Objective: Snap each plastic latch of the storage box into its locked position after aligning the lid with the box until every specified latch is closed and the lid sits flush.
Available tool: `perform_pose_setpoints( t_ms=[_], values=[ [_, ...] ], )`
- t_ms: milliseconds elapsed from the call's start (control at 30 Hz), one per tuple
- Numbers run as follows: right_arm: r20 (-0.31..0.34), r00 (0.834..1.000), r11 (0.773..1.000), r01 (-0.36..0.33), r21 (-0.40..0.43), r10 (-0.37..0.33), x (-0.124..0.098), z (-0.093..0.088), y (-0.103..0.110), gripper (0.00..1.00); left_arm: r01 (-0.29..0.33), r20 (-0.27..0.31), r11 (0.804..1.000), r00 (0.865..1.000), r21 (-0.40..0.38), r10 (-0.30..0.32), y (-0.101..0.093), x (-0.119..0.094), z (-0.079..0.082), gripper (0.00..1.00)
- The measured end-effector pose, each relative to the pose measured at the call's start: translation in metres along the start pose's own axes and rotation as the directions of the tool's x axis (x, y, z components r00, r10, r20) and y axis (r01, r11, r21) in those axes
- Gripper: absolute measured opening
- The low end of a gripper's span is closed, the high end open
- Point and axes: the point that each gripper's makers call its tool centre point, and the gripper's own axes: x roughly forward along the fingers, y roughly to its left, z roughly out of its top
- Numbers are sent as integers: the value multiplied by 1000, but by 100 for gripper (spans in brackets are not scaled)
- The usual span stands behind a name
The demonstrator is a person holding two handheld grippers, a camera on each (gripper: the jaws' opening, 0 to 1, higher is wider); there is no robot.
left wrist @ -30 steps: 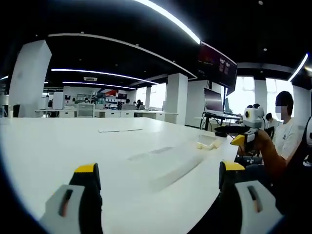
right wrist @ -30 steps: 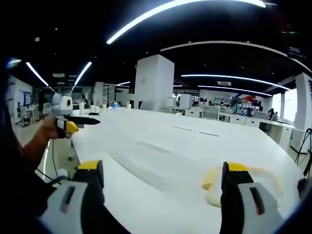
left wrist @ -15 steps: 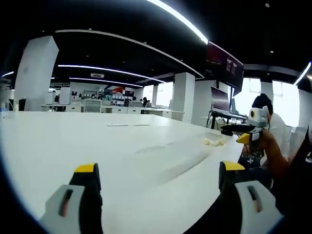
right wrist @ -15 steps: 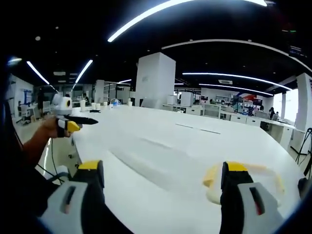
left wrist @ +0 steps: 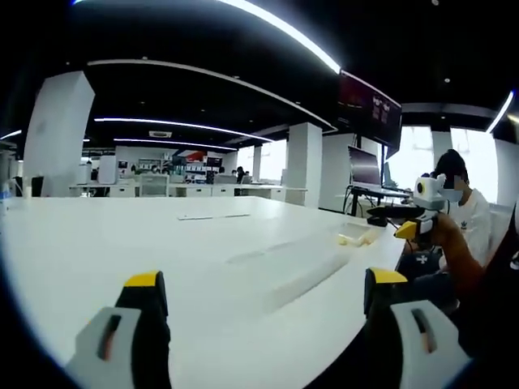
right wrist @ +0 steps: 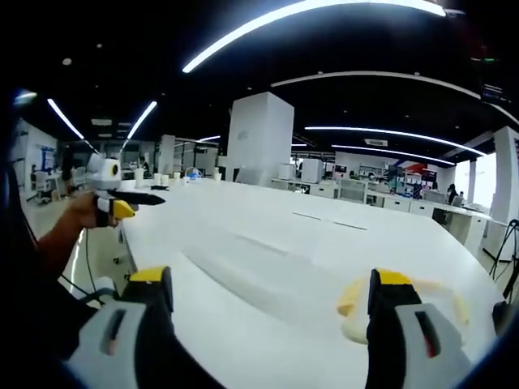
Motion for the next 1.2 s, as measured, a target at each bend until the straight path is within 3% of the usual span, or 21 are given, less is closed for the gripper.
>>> perform_pose_setpoints(
  t_ms=[333,867,1200],
  values=[
    [-15,1000,1000,-2,-10,2,5,-3,-6,98,-12,3,1000,1000,-3,12,-4,7,-1,100],
    [-7,1000,1000,11,-13,-11,1,-2,-16,97,13,-10,1000,1000,12,-13,-38,13,-3,100],
    [-8,1000,1000,15,-22,-15,0,-2,-22,97,25,-13,1000,1000,14,-25,-40,17,-1,100]
  ],
)
